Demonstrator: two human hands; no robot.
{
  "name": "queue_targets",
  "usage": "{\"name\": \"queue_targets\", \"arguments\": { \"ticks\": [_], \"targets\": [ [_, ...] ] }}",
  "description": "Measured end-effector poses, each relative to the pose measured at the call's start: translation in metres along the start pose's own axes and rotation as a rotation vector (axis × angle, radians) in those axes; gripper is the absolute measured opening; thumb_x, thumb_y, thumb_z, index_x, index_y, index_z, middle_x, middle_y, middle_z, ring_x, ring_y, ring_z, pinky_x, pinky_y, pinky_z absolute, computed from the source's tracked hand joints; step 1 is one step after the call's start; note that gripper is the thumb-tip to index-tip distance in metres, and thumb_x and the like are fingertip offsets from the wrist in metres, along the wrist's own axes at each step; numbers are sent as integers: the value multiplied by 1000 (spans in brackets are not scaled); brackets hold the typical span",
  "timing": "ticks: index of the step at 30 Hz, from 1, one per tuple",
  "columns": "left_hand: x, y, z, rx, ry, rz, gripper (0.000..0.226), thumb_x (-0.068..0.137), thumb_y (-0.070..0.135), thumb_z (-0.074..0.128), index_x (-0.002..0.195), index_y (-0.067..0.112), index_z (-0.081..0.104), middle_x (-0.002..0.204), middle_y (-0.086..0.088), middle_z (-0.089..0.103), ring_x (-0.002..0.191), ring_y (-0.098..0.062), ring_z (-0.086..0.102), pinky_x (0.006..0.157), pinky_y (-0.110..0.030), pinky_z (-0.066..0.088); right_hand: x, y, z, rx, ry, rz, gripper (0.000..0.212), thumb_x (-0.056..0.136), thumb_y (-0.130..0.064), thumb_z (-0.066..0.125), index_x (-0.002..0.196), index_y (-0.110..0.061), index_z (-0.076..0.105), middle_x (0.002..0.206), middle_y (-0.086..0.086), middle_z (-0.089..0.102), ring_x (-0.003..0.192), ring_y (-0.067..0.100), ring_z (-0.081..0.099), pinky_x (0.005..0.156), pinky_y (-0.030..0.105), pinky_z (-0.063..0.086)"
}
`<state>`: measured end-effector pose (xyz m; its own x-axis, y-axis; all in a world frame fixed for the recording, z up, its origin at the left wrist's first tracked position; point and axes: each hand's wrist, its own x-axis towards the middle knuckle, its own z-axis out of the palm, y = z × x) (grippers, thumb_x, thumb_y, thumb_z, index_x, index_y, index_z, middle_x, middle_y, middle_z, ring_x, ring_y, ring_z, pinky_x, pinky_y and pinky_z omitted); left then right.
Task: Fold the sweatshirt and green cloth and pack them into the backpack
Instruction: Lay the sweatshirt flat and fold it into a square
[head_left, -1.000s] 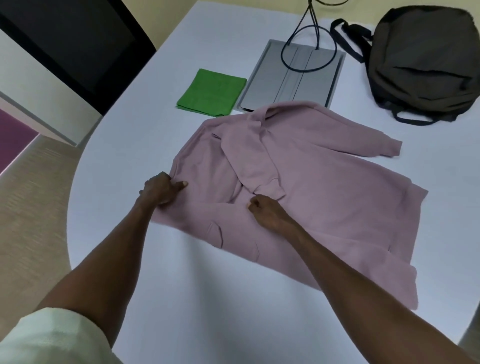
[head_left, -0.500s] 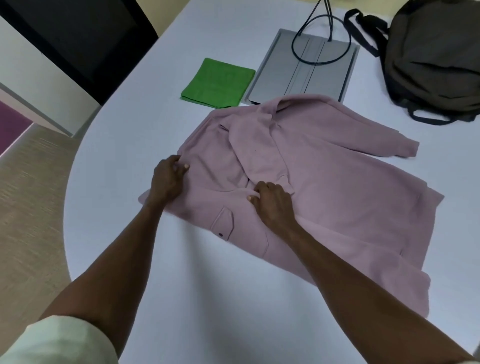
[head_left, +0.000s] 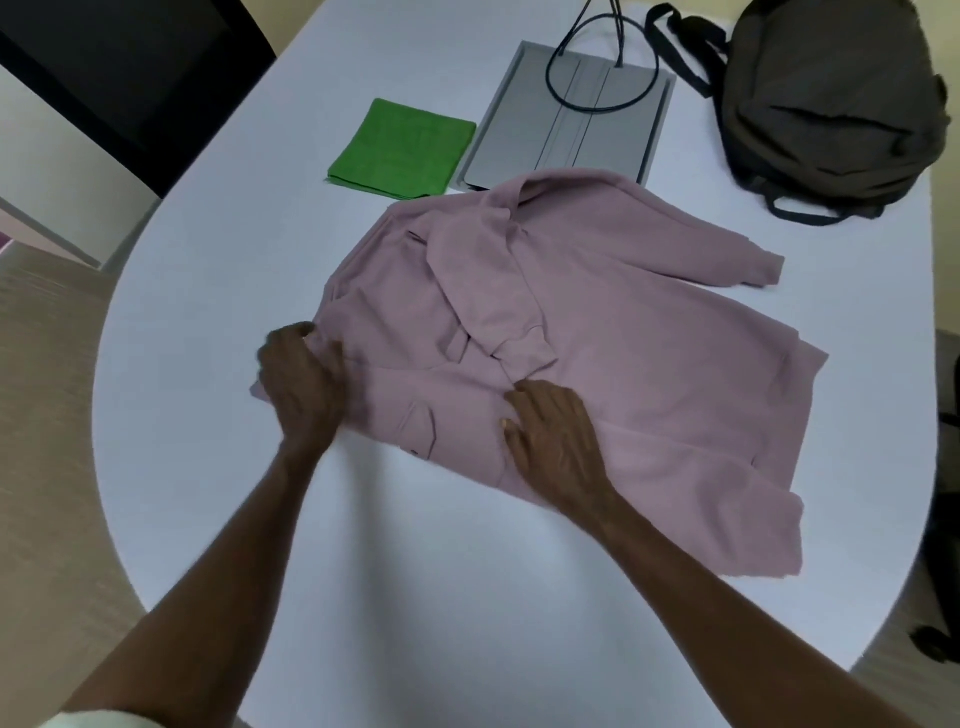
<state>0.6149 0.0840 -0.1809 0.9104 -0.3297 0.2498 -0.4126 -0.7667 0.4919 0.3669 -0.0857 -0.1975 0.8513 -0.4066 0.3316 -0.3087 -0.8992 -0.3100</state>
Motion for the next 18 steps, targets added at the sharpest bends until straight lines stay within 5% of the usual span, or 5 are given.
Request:
{"name": "queue_targets", "arguments": {
  "ticks": [2,4,6,9,18],
  "targets": [
    [-39,31,9,-112,33,213,47,94,36,61,124,-1,58,120,-21,61,113,-40,57,99,-48,43,-22,-10,1,16,-134,-95,47,99,-38,48,139,-13,54,149,12,47,138,28,41,115,49,28],
    [-71,46,25,-26,-188,382,69,91,51,63,138,3,50,141,-21,51,130,-40,48,106,-53,38,-38,-5,8,-53,-304,-112,61,100,-54,40,152,-22,37,162,9,25,151,26,20,119,59,12],
    [-82,44,40,105,-437,268,88,87,71,51,153,18,29,161,-16,24,146,-42,24,111,-66,23,-45,16,11,-128,-388,-78,70,97,-67,34,155,-29,29,165,5,15,153,25,10,114,67,10],
    [-73,35,49,195,-572,161,97,82,84,38,158,28,12,167,-10,-1,150,-45,0,109,-75,8,-51,44,3,-210,-465,-22,74,93,-74,31,155,-35,27,166,4,12,153,28,7,112,70,8],
    [-81,44,46,234,-575,-74,131,70,91,38,155,-3,2,162,-28,-5,150,-43,0,114,-70,11,-125,97,-48,-259,-473,130,72,95,-71,31,156,-36,19,166,2,7,153,27,3,114,69,7]
  ]
}}
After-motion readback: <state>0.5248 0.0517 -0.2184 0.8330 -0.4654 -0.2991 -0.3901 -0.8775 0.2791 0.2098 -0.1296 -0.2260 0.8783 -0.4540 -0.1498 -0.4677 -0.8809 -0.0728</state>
